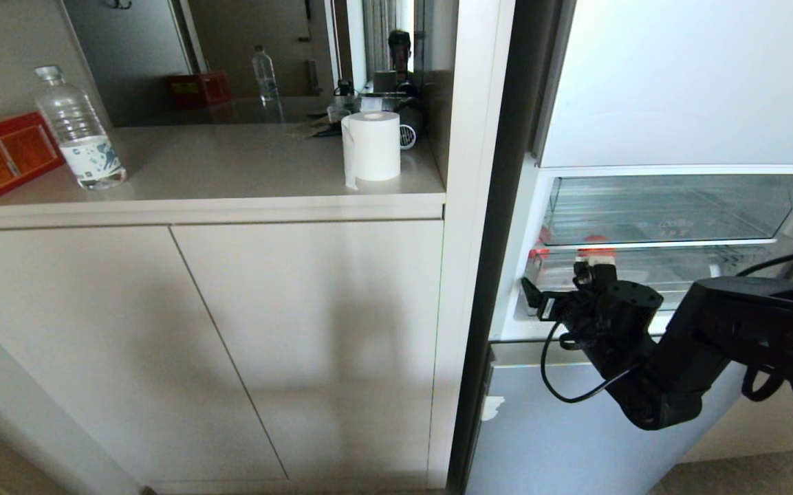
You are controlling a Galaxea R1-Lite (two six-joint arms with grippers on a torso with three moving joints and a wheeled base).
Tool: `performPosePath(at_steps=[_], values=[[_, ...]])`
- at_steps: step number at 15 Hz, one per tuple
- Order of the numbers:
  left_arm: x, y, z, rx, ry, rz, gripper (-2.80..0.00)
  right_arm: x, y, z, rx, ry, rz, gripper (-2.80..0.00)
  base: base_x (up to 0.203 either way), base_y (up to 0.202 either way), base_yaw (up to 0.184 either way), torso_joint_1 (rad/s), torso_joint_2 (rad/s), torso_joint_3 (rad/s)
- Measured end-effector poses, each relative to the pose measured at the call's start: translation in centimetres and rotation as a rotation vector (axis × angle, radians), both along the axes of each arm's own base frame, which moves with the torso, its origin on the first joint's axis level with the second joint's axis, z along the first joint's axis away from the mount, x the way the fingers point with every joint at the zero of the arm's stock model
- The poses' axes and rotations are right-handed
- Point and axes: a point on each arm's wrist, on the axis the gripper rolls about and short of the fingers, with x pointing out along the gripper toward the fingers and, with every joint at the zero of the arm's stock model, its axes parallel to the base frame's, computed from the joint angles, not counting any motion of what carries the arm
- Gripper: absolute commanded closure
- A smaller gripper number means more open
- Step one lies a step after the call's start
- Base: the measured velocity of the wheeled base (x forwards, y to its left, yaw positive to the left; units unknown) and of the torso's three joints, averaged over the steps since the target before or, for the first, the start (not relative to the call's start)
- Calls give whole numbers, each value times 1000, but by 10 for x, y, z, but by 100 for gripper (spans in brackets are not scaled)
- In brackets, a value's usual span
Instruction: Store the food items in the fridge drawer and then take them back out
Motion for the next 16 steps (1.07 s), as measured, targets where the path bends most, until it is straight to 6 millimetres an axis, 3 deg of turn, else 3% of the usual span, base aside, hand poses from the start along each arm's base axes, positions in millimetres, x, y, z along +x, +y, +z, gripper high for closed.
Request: performPosePath(at_steps=[5, 6, 16], values=[[0, 0, 0, 0, 0, 0, 0, 6, 1, -1, 5, -16, -4, -280, 0, 0, 0, 0, 0, 0], [0, 0, 0, 0, 0, 0, 0, 7, 2, 0, 7, -21, -8, 0, 0, 0, 0, 0, 0, 0], [0, 0, 0, 0, 0, 1, 0, 7, 14, -5, 5, -17, -3, 0, 0, 0, 0, 0, 0, 0]])
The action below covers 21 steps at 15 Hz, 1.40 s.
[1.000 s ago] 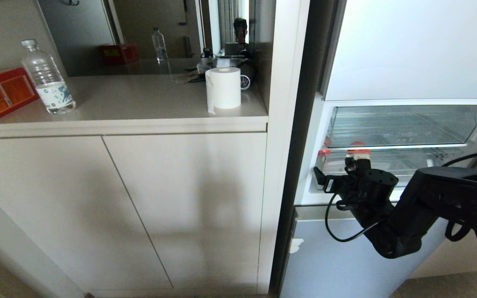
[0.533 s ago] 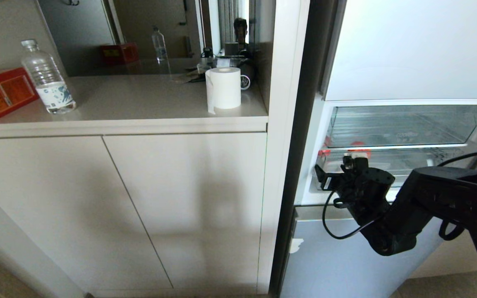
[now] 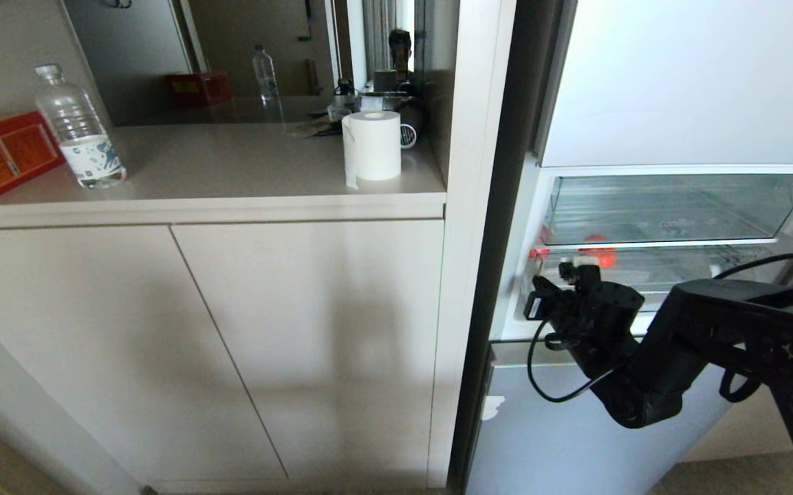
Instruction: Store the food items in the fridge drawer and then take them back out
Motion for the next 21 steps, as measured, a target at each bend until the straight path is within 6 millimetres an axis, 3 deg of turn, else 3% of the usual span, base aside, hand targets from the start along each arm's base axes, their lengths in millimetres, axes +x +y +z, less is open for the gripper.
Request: performPosePath(at_steps=[6, 9, 14, 15, 17, 21], values=[[0, 0, 0, 0, 0, 0, 0, -10, 3, 1, -3, 22, -1, 0, 0, 0, 0, 0, 0, 0], [0, 0, 0, 0, 0, -1, 0, -36, -1, 5, -8, 82, 4, 0, 0, 0, 0, 0, 0, 0], [0, 0, 0, 0, 0, 0, 0, -98, -15, 8, 18, 228, 10, 0, 0, 0, 0, 0, 0, 0], [0, 0, 0, 0, 0, -1, 0, -110, -17, 7, 32, 261, 13, -280, 0, 0, 0, 0, 0, 0], [0, 0, 0, 0, 0, -1, 0, -131, -22, 2, 55, 342, 3, -280, 0, 0, 0, 0, 0, 0], [0, 0, 0, 0, 0, -1, 0, -169, -28, 16, 116, 364, 13, -280, 0, 0, 0, 0, 0, 0]])
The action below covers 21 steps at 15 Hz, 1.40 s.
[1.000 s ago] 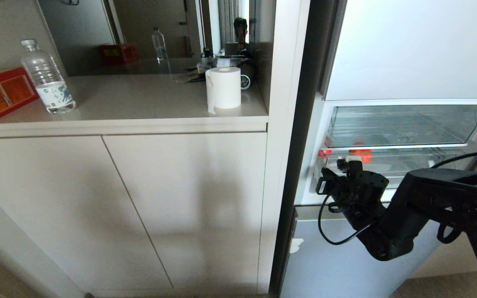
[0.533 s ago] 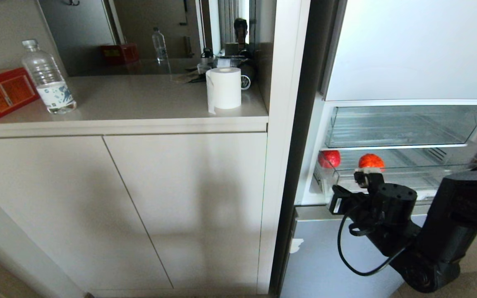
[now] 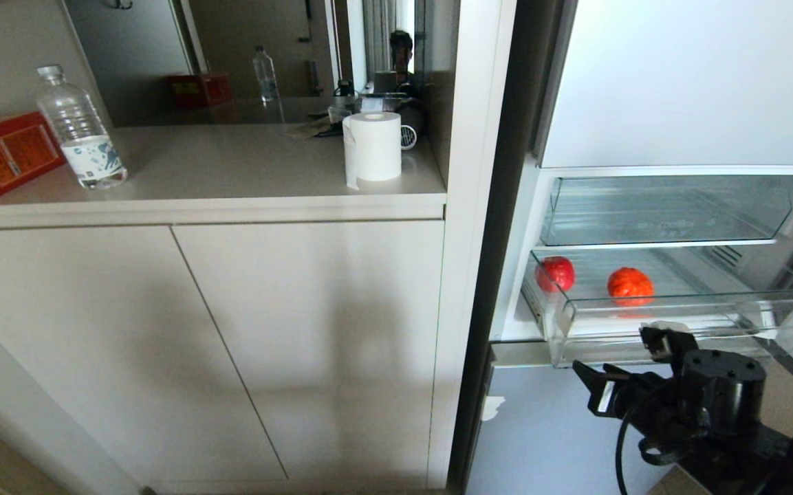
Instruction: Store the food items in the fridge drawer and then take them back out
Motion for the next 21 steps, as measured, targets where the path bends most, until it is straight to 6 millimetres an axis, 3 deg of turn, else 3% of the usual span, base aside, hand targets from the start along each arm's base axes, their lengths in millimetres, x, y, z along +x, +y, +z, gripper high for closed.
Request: performPosePath(at_steps=[3, 5, 8, 12, 21], values=[[0, 0, 0, 0, 0, 0, 0, -32, -12, 29, 15, -81, -5, -280, 0, 0, 0, 0, 0, 0], [0, 0, 0, 0, 0, 0, 0, -36, -29, 50, -38, -156, -66, -280, 0, 0, 0, 0, 0, 0], [0, 0, 0, 0, 0, 0, 0, -8, -51, 89, -114, -242, -151, -280, 0, 0, 0, 0, 0, 0], [0, 0, 0, 0, 0, 0, 0, 33, -80, 131, -154, -154, -120, -280, 0, 0, 0, 0, 0, 0], [0, 0, 0, 0, 0, 0, 0, 120, -124, 98, -188, 99, -101, -280, 0, 0, 0, 0, 0, 0]])
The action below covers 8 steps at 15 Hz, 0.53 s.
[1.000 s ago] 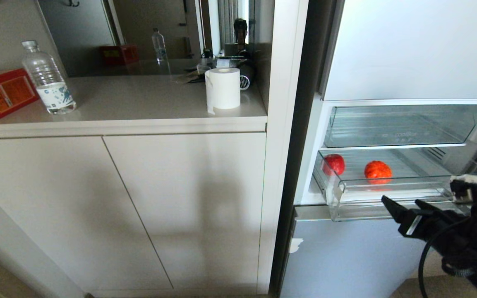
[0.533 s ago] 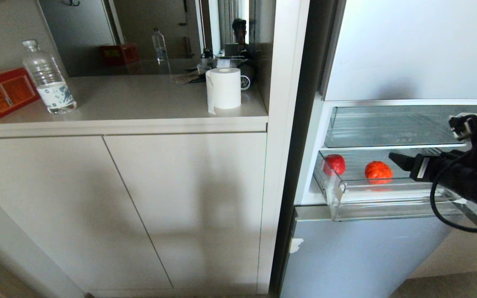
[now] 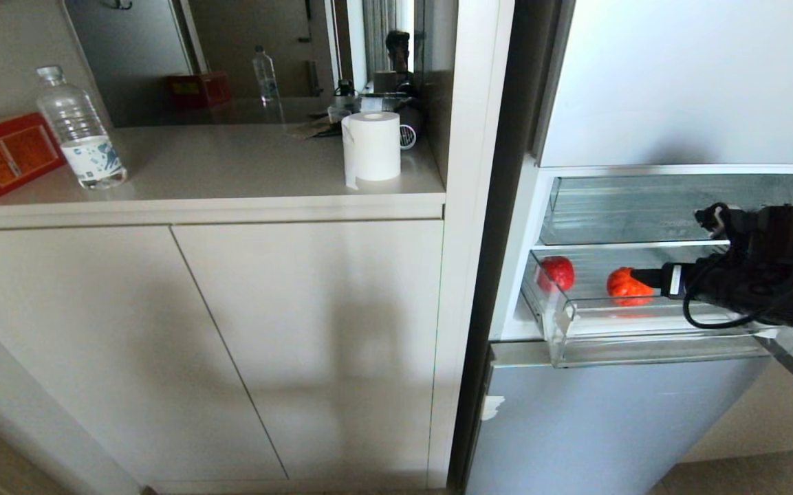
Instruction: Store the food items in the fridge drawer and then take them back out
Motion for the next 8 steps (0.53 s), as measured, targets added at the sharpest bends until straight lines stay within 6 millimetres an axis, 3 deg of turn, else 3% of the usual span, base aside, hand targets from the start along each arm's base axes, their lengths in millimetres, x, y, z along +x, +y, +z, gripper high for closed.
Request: performPosePath(at_steps=[3, 8], values=[[0, 0, 0, 0, 0, 0, 0, 4, -6, -3, 26, 114, 4, -280, 0, 0, 0, 0, 0, 0], [0, 0, 0, 0, 0, 0, 0, -20, -10, 11, 87, 329, 14, -280, 0, 0, 0, 0, 0, 0]])
